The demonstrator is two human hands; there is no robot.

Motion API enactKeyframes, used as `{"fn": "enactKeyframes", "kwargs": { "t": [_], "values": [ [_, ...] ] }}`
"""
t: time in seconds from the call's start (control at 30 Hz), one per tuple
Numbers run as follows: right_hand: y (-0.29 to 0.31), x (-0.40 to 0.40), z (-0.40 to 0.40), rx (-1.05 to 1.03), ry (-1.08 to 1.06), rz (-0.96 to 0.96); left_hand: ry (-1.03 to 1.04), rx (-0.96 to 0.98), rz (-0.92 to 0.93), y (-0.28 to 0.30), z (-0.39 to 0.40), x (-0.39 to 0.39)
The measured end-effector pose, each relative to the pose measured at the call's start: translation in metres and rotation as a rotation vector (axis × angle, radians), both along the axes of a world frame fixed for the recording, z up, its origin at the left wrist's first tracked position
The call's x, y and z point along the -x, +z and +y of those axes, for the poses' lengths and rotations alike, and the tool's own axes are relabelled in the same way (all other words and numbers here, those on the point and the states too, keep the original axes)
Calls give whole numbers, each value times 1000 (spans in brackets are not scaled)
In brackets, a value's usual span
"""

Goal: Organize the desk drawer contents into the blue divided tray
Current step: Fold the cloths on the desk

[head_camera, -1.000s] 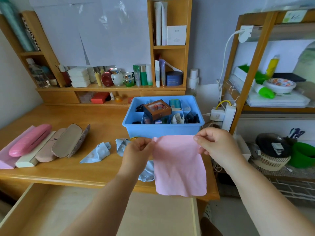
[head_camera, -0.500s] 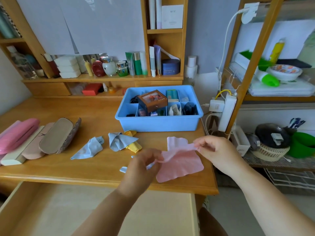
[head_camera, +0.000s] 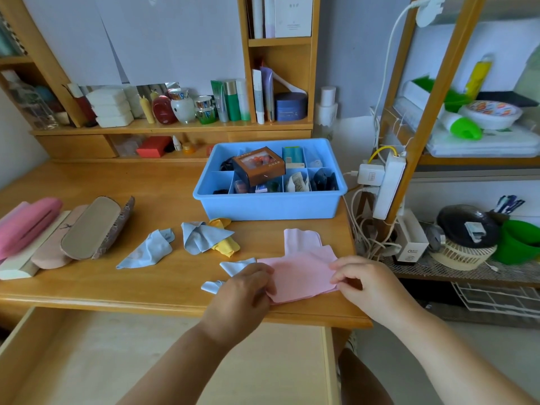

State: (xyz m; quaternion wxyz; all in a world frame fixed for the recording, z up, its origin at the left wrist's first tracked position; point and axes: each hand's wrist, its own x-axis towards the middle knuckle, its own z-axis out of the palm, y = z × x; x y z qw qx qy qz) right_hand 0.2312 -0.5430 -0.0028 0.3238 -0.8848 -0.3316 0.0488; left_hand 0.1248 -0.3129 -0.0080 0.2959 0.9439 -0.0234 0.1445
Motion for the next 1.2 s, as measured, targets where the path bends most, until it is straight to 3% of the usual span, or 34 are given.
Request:
{"fn": "enactKeyframes", "kwargs": {
  "t": [0.5, 0.6, 0.67, 0.77, 0.87, 0.97, 1.07, 1.2],
  "values": [
    [-6, 2, -2, 29, 10, 30, -162, -290, 89, 18, 10, -4],
    [2, 7, 3, 84, -23, -87, -154, -341, 26, 16, 5, -6],
    [9, 18, 15, 79, -16, -184, -117, -286, -29, 19, 2, -9],
    [14, 37, 44, 38, 57, -220, -65, -54, -68, 30, -7, -12],
    [12, 41, 63, -41, -7, -266, -39, 76, -115, 34, -15, -5],
    [14, 32, 62, -183, -144, -16, 65, -73, -146, 16, -7, 11],
    [23, 22, 58, -278, -166, 274, 117, -236, -40, -1, 12, 22],
    [38, 16, 54, -377, -201, 415, 218, -251, 20, 2, 43, 14]
  ]
}}
